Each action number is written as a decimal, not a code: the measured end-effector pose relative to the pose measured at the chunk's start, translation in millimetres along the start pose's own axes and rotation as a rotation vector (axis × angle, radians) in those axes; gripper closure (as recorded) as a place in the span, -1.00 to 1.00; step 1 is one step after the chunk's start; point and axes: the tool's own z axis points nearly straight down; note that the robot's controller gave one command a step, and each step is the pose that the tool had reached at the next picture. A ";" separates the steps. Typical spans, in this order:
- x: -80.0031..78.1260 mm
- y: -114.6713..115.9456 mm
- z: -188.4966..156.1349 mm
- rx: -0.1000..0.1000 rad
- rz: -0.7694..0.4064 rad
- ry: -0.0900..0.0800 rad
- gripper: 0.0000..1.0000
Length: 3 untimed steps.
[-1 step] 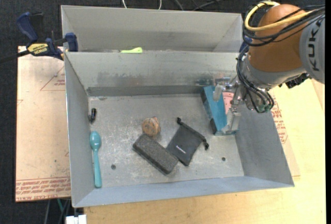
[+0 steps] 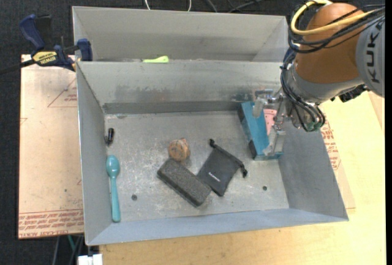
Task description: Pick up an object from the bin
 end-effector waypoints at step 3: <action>51.1 56.7 123.8 -0.003 0.168 -0.001 -1.00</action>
Offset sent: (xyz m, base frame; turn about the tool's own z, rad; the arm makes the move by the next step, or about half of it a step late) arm -0.0419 0.0154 -0.0855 0.2384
